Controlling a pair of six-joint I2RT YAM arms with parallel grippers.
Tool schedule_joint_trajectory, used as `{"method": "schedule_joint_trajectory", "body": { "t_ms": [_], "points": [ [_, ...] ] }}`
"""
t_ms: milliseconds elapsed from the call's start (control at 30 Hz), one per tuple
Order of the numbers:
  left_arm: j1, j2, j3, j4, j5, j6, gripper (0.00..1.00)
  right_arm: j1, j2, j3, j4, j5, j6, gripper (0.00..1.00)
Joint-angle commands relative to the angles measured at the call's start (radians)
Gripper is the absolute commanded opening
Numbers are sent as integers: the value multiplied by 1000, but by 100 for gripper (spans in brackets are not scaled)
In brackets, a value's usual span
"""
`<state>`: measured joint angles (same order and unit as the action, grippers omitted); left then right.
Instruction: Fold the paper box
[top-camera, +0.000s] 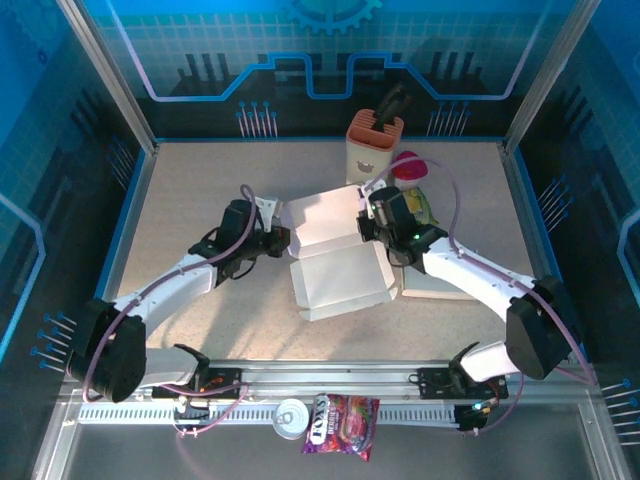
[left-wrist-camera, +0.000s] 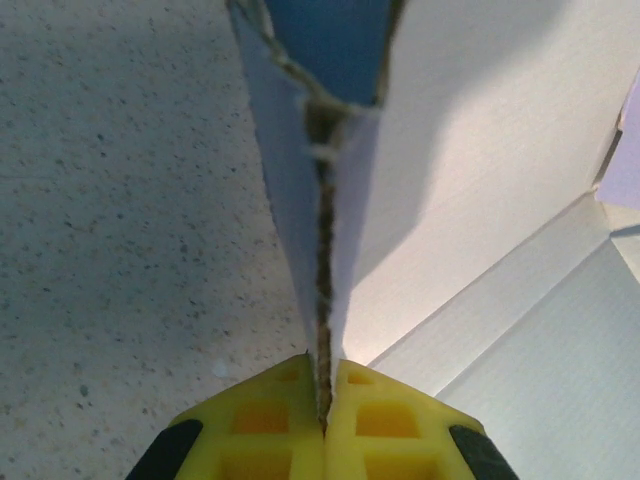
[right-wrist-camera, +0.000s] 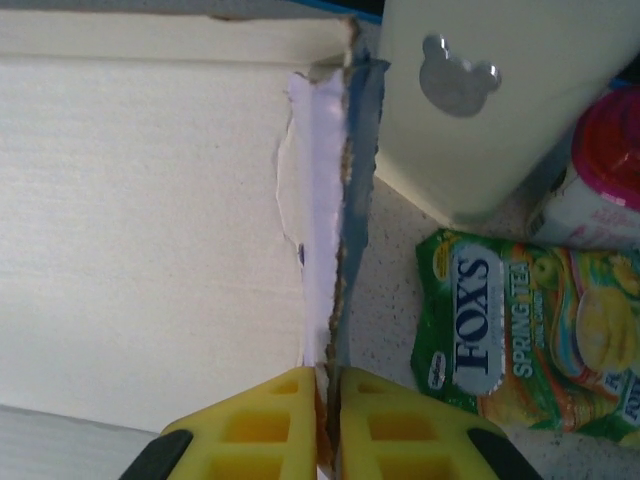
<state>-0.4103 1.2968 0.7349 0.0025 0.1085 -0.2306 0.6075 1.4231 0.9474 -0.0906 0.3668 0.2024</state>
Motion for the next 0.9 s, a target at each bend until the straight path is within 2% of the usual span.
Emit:
{"method": "schedule_joint_trajectory", "body": {
  "t_ms": [0,67,200,367,633,867],
  "points": [
    [-51,-3,-96,185,-121,64,0,44,-2,-109,146,24,32,11],
    [-64,13,-151,274,-154,66,0,53,3,-162,208,29,39,12],
    [-93,42,-243,432,-203,60,0,69,35,-217,273,48,61,20],
    [-153,65,-335,590,-278,115,0,79,35,-289,354,76,95,22],
    [-231,126,-361,636,-381,147,0,79,67,-309,399,85,105,22],
    [-309,184,-342,598,-494,155,0,81,60,-355,407,146,155,28]
  ]
}}
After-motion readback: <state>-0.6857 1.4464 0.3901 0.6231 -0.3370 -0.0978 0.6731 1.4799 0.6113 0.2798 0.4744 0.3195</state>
